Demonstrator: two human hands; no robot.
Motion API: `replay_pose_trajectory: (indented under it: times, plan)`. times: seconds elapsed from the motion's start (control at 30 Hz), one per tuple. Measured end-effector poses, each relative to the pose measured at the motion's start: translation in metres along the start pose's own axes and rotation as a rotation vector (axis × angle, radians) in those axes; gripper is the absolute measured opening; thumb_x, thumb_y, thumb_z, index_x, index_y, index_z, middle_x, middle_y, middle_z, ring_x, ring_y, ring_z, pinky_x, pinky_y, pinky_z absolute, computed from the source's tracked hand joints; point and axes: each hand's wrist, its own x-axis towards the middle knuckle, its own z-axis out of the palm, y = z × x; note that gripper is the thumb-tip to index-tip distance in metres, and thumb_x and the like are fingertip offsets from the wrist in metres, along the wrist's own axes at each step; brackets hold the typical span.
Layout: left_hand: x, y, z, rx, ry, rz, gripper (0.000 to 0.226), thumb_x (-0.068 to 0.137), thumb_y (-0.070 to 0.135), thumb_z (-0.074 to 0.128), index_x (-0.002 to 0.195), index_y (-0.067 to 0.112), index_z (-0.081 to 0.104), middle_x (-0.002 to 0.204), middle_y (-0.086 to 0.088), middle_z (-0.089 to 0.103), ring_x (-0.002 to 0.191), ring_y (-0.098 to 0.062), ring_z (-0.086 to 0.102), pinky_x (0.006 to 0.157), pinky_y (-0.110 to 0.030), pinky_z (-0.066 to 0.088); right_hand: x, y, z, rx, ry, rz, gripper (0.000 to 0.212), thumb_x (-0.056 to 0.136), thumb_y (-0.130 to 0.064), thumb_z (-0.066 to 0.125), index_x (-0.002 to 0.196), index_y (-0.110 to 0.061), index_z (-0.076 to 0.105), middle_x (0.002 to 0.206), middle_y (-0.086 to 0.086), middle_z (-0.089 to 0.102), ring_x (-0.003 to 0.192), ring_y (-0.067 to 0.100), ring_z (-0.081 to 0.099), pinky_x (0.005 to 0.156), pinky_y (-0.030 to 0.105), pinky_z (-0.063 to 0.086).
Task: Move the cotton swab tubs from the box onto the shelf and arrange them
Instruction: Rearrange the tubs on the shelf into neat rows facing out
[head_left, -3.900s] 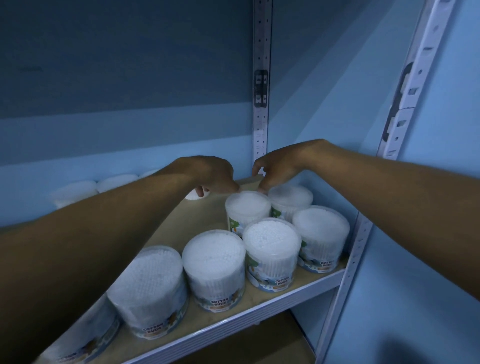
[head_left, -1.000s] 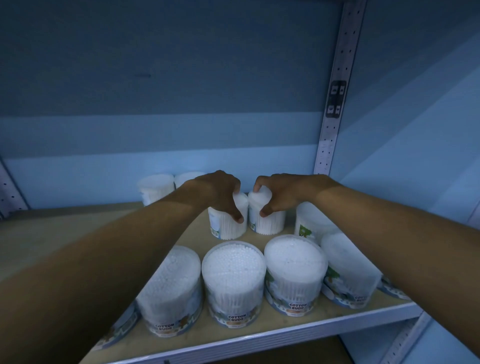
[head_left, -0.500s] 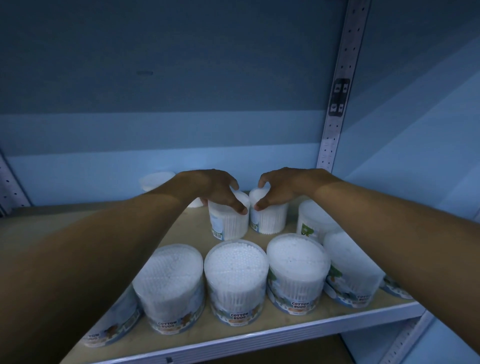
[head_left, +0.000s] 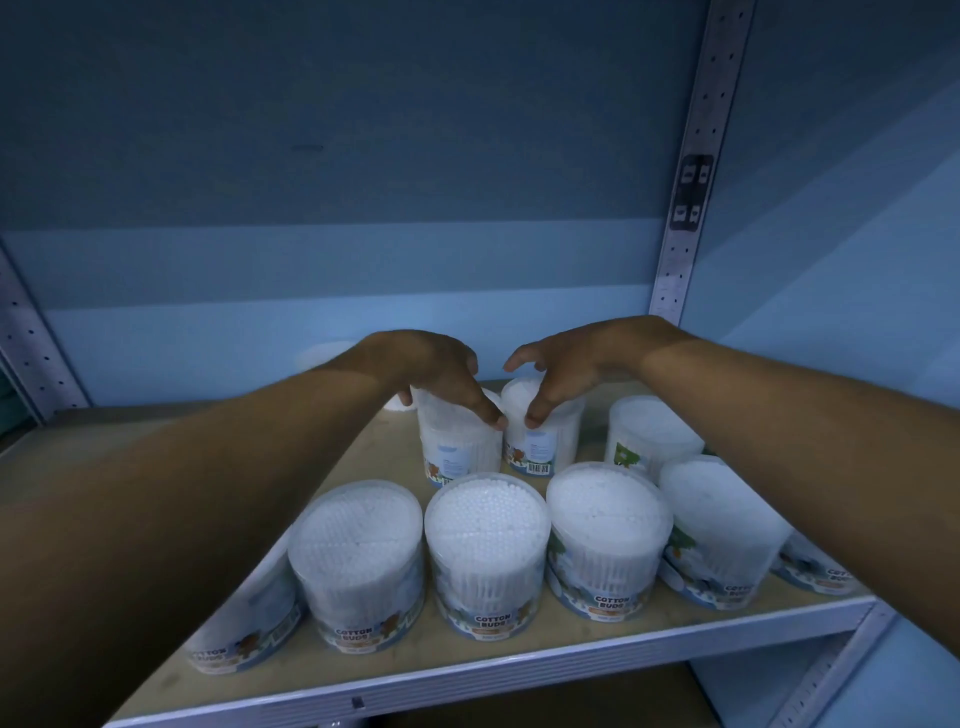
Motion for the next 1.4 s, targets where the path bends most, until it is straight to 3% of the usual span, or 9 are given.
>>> replay_pose_trajectory:
  times: [0.13, 0.27, 0.6, 0.7, 0.83, 1.0, 1.27, 1.4]
  plan:
    - [-0.003, -0.004, -0.008, -0.060, -0.083, 0.036, 0.096, 0.067, 0.046, 0.087, 0.148, 0.028, 0.040, 0.145, 0.000, 0.046, 0.127, -0.026, 0.050, 0.099, -0.040, 0.053, 0.002, 0.000, 0.001, -0.029, 0.067, 0.041, 0.089, 0.071, -0.068, 0.075, 0.145, -0.032, 0.042, 0.143, -0.004, 0.046, 0.101, 0.024, 0.062, 0.090, 0.035, 0.057]
    - [-0.001, -0.007, -0.005, -0.072, -0.095, 0.045, 0.087, 0.068, 0.037, 0.089, 0.143, 0.028, 0.048, 0.136, 0.000, 0.054, 0.120, -0.025, 0.056, 0.097, -0.039, 0.054, 0.004, 0.003, 0.001, 0.017, 0.039, 0.052, 0.084, 0.069, -0.061, 0.081, 0.140, -0.029, 0.048, 0.138, 0.001, 0.049, 0.110, 0.028, 0.061, 0.088, 0.039, 0.060]
    - [-0.012, 0.005, 0.000, -0.043, -0.038, -0.040, 0.079, 0.063, 0.059, 0.085, 0.124, 0.016, 0.056, 0.118, -0.007, 0.055, 0.096, -0.027, 0.069, 0.083, -0.035, 0.061, 0.006, 0.004, -0.003, 0.080, -0.065, -0.006, 0.078, 0.072, -0.024, 0.088, 0.137, -0.040, 0.047, 0.144, -0.003, 0.044, 0.124, 0.026, 0.050, 0.090, 0.037, 0.058]
    - [-0.014, 0.006, -0.001, -0.048, -0.047, -0.065, 0.085, 0.064, 0.059, 0.084, 0.130, 0.017, 0.050, 0.128, -0.008, 0.053, 0.108, -0.029, 0.063, 0.086, -0.038, 0.060, 0.004, 0.001, -0.002, 0.062, -0.037, 0.005, 0.079, 0.071, -0.038, 0.088, 0.139, -0.039, 0.047, 0.142, -0.002, 0.044, 0.123, 0.026, 0.051, 0.094, 0.038, 0.056]
    - [-0.016, 0.003, -0.008, -0.105, -0.118, -0.007, 0.105, 0.065, 0.037, 0.091, 0.152, 0.025, 0.033, 0.146, -0.003, 0.046, 0.124, -0.028, 0.053, 0.093, -0.042, 0.057, 0.004, 0.000, 0.000, 0.072, 0.007, 0.036, 0.082, 0.067, -0.057, 0.085, 0.137, -0.031, 0.051, 0.134, -0.003, 0.050, 0.114, 0.025, 0.058, 0.093, 0.038, 0.057]
    - [-0.014, 0.000, -0.005, -0.084, -0.099, 0.018, 0.079, 0.066, 0.032, 0.091, 0.136, 0.025, 0.054, 0.133, -0.002, 0.057, 0.113, -0.025, 0.060, 0.089, -0.040, 0.059, 0.006, -0.002, -0.001, 0.047, 0.011, 0.038, 0.081, 0.067, -0.051, 0.088, 0.136, -0.029, 0.052, 0.133, 0.000, 0.050, 0.108, 0.028, 0.063, 0.089, 0.039, 0.059]
    - [-0.016, 0.004, -0.001, -0.110, -0.049, -0.050, 0.081, 0.062, 0.047, 0.089, 0.129, 0.017, 0.057, 0.130, -0.006, 0.054, 0.098, -0.029, 0.067, 0.080, -0.037, 0.062, 0.006, 0.002, -0.002, 0.024, -0.004, -0.010, 0.076, 0.065, -0.041, 0.091, 0.131, -0.042, 0.051, 0.132, -0.005, 0.051, 0.113, 0.024, 0.057, 0.089, 0.034, 0.057]
    - [-0.017, 0.007, 0.001, -0.072, -0.027, -0.084, 0.074, 0.066, 0.056, 0.083, 0.120, 0.016, 0.053, 0.124, -0.007, 0.049, 0.086, -0.028, 0.072, 0.077, -0.032, 0.062, 0.005, 0.002, -0.003, 0.009, -0.040, -0.054, 0.076, 0.069, -0.030, 0.090, 0.130, -0.044, 0.047, 0.139, -0.006, 0.050, 0.120, 0.023, 0.054, 0.099, 0.036, 0.051]
